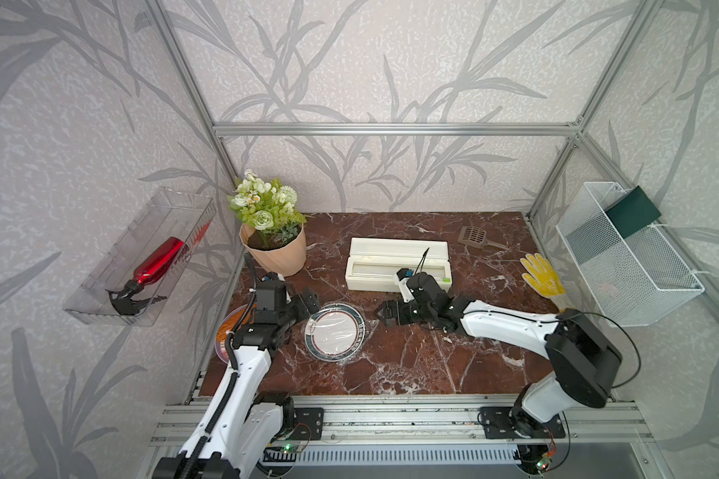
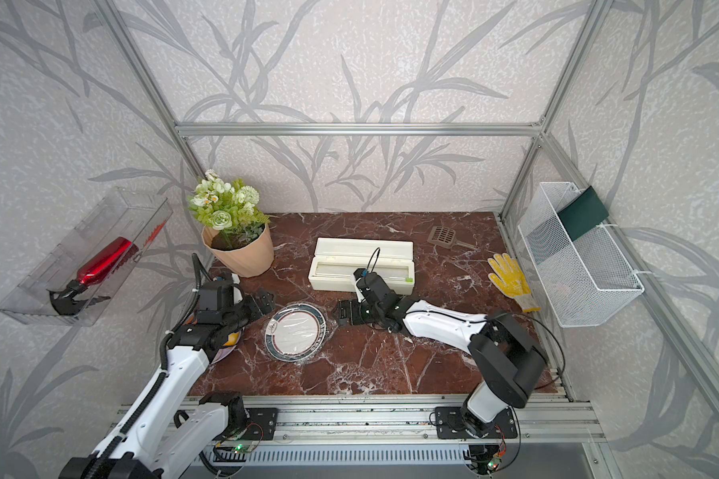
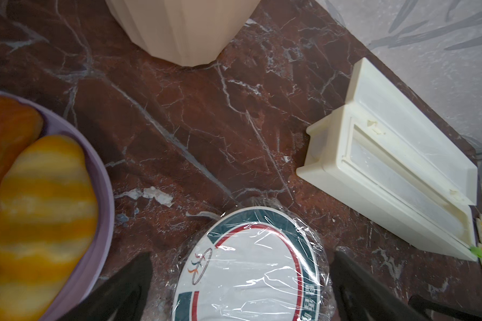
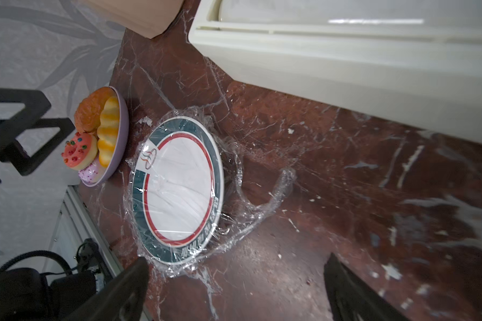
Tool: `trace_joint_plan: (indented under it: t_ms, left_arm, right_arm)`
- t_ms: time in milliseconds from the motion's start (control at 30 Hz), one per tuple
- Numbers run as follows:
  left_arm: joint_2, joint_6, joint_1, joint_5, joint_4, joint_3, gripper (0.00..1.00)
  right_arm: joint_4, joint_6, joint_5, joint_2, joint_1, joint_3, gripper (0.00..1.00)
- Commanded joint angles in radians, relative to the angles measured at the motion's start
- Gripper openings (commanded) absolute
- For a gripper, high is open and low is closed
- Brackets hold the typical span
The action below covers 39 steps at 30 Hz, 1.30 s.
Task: Wrap the plate with plastic wrap
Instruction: Adjust the plate at the center of the board.
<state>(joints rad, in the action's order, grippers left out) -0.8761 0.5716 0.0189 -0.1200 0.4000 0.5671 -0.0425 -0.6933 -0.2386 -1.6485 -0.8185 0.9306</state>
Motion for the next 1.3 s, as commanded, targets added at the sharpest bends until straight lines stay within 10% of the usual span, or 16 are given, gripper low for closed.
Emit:
trace_joint_plan:
  t_ms: [0,267,933,1267]
  left_arm:
    - [-0.016,0.082,-0.010,0.081,-0.044,-0.043,0.99]
    - [-0.036,0.151,-0.013,0.091,-0.127,-0.108,0.95]
    - [-0.133,0.187,-0.013,-0.018,-0.185,-0.122,0.94]
    - [-0.098,0.172,-0.012,0.017,-0.151,-0.105,0.94]
  right_arm:
    - [-0.088,-0.109,-0.106,-0.112,0.001,0.051,0.92]
    - [-0.165,-0.166,-0.204,-0.269,-0.014,0.109,0.84]
    - [-0.479,-0.390,-0.357,-0.495,-0.035,0.161,0.24]
    - [-0.144,-0.185,-0.185,-0.369,0.002,0.140,0.71]
